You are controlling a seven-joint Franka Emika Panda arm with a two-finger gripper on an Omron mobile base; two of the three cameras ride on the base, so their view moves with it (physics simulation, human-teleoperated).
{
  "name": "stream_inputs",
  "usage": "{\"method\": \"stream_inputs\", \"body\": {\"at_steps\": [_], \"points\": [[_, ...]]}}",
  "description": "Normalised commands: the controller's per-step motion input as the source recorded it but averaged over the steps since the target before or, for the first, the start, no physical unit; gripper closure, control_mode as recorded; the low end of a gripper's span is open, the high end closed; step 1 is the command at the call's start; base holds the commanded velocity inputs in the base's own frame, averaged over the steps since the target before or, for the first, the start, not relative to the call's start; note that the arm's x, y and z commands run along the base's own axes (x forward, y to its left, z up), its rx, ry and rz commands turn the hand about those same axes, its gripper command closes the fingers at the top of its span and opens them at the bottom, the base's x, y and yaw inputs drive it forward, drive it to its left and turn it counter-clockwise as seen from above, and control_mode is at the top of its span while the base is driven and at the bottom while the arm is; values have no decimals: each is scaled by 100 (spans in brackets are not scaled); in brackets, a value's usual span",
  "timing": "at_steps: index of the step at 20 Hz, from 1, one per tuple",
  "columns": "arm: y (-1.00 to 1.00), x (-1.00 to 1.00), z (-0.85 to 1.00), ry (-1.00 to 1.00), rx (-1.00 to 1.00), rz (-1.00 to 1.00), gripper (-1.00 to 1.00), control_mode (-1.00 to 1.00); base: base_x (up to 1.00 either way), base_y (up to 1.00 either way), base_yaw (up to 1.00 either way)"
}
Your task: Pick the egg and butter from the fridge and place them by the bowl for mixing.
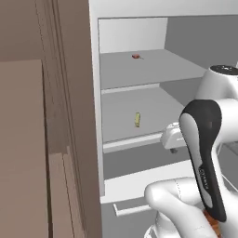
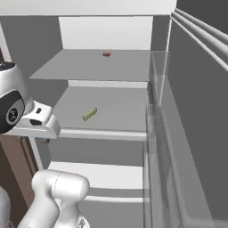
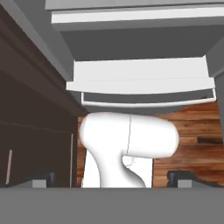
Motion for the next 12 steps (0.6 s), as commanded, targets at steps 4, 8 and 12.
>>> {"method": "stream_inputs", "body": {"at_steps": [4, 8, 12], "points": [[0, 0, 0, 0, 0, 0, -100, 100, 50, -33, 4], [0, 0, 0, 0, 0, 0, -100, 100, 46, -23, 6], [0, 0, 0, 0, 0, 0, -100, 100, 41, -13, 4]]}}
